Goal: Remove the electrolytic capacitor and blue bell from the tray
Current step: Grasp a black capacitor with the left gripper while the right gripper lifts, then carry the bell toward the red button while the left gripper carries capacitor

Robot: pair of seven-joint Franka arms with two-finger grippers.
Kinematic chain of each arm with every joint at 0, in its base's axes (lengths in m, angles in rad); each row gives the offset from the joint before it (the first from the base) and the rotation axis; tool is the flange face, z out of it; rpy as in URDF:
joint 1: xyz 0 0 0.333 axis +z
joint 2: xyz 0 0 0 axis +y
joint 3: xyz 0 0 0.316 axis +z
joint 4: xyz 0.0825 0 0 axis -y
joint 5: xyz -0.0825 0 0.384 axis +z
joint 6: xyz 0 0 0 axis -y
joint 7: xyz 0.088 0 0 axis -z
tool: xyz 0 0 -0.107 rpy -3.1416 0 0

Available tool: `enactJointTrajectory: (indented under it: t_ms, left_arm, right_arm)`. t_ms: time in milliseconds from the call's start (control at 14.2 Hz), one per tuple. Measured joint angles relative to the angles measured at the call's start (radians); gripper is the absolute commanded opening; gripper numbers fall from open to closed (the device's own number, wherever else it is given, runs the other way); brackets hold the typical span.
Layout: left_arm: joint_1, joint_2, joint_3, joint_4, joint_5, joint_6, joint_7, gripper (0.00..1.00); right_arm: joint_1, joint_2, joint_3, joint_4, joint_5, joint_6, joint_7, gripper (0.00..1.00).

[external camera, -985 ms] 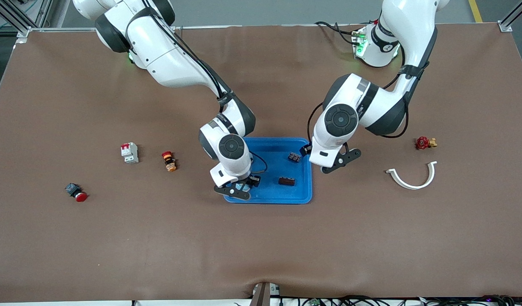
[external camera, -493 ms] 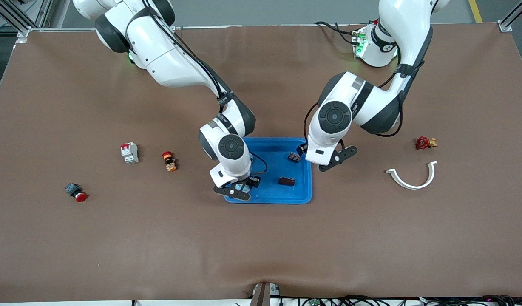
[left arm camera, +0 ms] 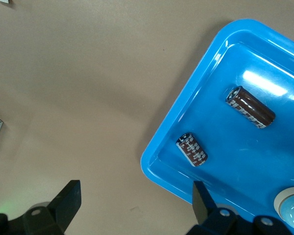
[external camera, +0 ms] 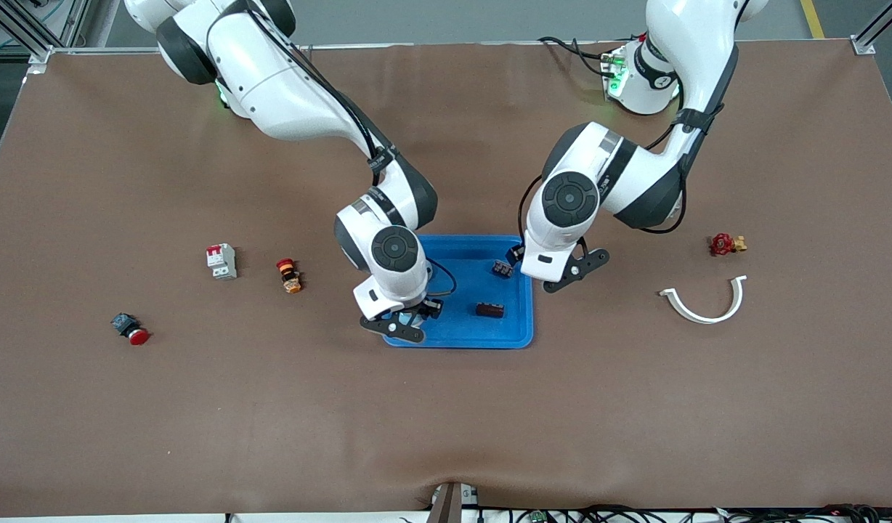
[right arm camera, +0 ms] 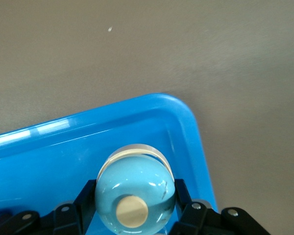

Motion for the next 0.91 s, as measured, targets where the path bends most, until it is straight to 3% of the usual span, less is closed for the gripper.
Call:
enactJointTrajectory:
  t_ms: [352, 915]
  left_arm:
    - [-0.009, 0.004, 0.0, 0.0, 0.0, 0.004, -0.023, 1.0]
    - [-0.06, 0.093, 0.0, -0.001, 0.0, 0.134, -0.216, 1.0]
  right_arm:
    - [-0.058, -0.093, -0.007, 0.003, 0.0, -0.12, -0.028, 0.0]
    - [-0.164, -0.215, -0.008, -0.011, 0.0, -0.249, -0.26, 0.0]
